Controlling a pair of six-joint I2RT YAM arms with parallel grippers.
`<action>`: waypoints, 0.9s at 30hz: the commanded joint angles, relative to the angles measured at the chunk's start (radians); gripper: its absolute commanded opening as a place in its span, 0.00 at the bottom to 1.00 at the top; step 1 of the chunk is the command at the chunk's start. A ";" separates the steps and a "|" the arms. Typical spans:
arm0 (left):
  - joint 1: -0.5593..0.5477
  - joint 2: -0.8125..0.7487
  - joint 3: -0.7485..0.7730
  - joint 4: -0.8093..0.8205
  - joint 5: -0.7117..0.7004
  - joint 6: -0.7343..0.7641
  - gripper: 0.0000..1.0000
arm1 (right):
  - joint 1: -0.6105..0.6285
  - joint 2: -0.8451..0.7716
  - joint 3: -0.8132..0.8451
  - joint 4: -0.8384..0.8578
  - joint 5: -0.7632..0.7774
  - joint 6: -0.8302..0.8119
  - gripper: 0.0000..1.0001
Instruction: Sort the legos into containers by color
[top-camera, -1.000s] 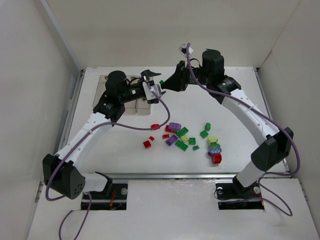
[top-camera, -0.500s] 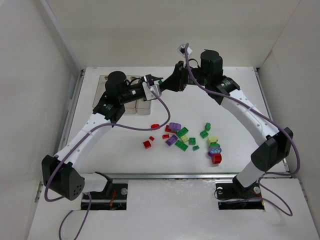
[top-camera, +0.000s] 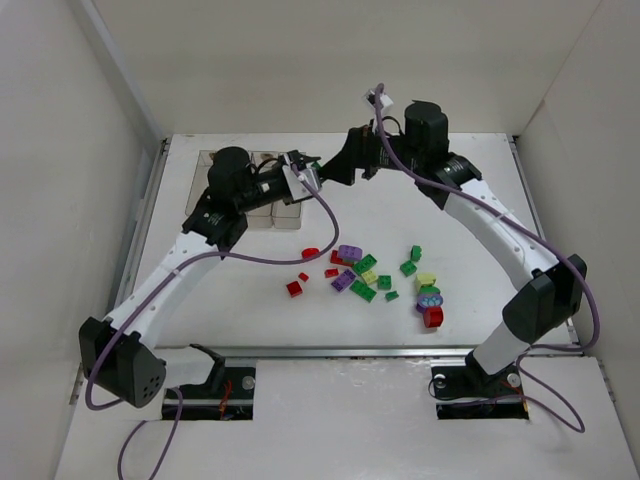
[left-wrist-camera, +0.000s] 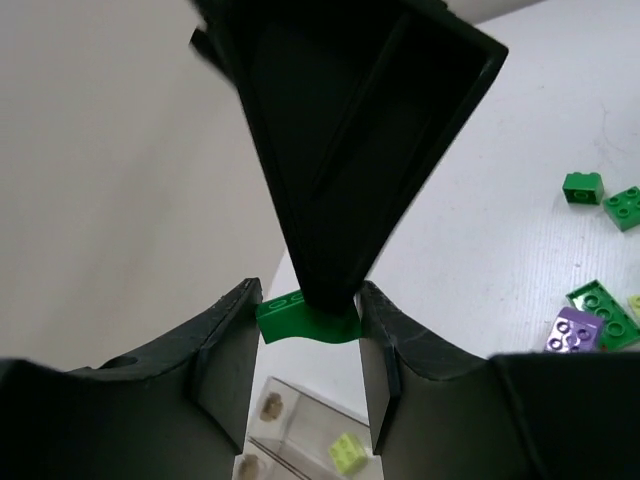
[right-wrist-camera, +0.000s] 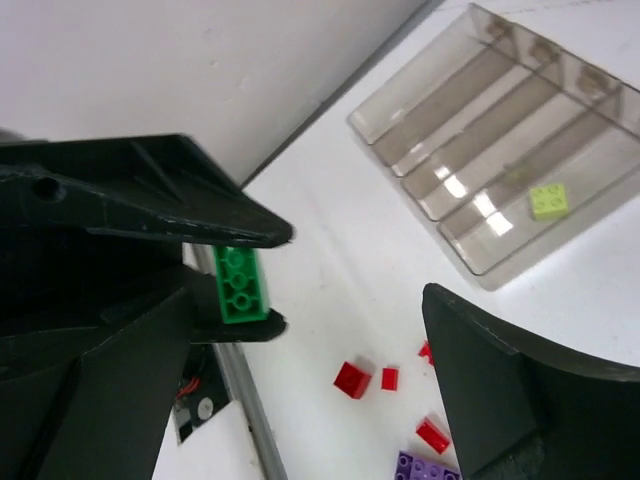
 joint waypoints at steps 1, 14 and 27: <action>0.014 0.003 -0.036 0.011 -0.104 -0.120 0.00 | -0.055 -0.055 -0.043 0.033 0.132 0.056 1.00; 0.285 0.577 0.392 -0.284 -0.354 -0.286 0.00 | -0.169 -0.077 -0.158 -0.140 0.453 0.054 1.00; 0.295 0.716 0.385 -0.210 -0.483 -0.233 0.13 | -0.210 -0.033 -0.201 -0.159 0.444 0.044 1.00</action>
